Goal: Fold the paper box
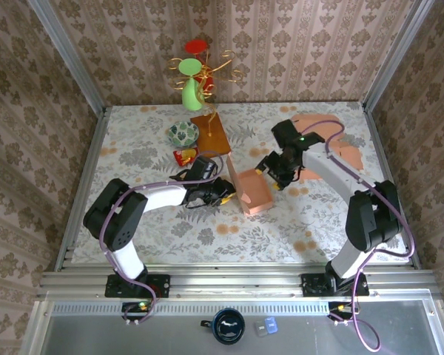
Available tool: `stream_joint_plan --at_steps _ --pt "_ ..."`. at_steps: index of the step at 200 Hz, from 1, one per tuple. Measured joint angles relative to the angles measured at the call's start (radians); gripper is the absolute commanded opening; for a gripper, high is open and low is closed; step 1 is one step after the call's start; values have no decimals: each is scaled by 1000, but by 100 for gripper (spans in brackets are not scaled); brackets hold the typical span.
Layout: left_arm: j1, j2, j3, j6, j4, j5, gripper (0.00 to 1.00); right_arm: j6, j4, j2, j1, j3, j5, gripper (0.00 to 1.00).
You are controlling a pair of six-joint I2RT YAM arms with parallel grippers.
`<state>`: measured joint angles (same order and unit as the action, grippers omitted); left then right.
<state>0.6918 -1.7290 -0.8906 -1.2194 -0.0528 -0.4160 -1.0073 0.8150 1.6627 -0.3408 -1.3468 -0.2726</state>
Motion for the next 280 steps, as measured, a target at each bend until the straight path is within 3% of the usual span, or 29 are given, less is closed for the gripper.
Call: stream_joint_plan --at_steps 45,96,193,280 --pt "0 -11 -2 5 11 -4 30 507 -18 71 59 -4 -35 52" --pt "0 -24 -13 8 18 -5 30 717 6 196 55 -10 -47 52" --pt "-7 -43 -43 11 19 -11 30 653 -64 277 38 -13 -58 33" --pt "-94 -54 -85 51 45 -32 32 331 -208 180 18 126 -33 13"
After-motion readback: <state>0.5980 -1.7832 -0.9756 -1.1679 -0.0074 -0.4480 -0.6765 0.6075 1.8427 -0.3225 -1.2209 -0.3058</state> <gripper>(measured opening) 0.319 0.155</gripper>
